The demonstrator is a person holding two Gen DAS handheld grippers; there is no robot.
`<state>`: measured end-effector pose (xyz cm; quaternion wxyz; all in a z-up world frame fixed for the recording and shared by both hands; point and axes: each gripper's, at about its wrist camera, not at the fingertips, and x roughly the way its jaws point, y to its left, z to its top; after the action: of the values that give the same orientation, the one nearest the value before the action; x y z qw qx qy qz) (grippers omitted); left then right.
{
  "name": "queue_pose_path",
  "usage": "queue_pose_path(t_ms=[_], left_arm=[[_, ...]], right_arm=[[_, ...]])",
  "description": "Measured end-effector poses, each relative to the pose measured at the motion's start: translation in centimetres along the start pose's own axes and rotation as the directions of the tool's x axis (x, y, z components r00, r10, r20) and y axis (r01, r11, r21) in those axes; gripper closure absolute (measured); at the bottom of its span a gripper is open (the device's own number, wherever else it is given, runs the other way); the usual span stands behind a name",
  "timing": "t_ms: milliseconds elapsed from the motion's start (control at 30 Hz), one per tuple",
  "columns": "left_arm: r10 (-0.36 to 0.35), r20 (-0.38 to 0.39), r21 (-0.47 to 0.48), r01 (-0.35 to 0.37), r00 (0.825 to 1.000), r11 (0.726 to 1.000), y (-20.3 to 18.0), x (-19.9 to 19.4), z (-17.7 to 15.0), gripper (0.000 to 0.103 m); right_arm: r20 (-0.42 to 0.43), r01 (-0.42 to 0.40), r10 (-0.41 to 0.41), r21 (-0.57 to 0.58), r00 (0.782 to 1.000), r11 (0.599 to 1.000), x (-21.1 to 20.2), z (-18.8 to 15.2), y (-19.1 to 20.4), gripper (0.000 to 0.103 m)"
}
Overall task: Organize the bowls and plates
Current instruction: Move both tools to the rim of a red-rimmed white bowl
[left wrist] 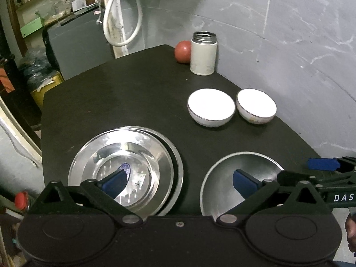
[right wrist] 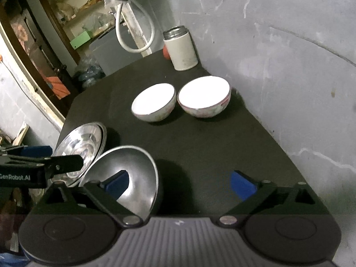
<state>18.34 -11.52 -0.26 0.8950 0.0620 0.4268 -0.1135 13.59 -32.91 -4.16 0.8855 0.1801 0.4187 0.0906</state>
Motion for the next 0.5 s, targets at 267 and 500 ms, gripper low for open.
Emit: queue_pose_path(t_ms=[267, 500], left_arm=[[0.036, 0.041, -0.037, -0.035, 0.999, 0.999, 0.9, 1.0, 1.6, 0.001], [0.017, 0.023, -0.051, -0.016, 1.000, 0.999, 1.9, 4.4, 5.9, 0.001]], right_arm=[[0.061, -0.008, 0.012, -0.065, 0.998, 0.998, 0.8, 0.8, 0.4, 0.002], [0.029, -0.115, 0.114, 0.017, 0.993, 0.993, 3.0, 3.0, -0.3, 0.004]])
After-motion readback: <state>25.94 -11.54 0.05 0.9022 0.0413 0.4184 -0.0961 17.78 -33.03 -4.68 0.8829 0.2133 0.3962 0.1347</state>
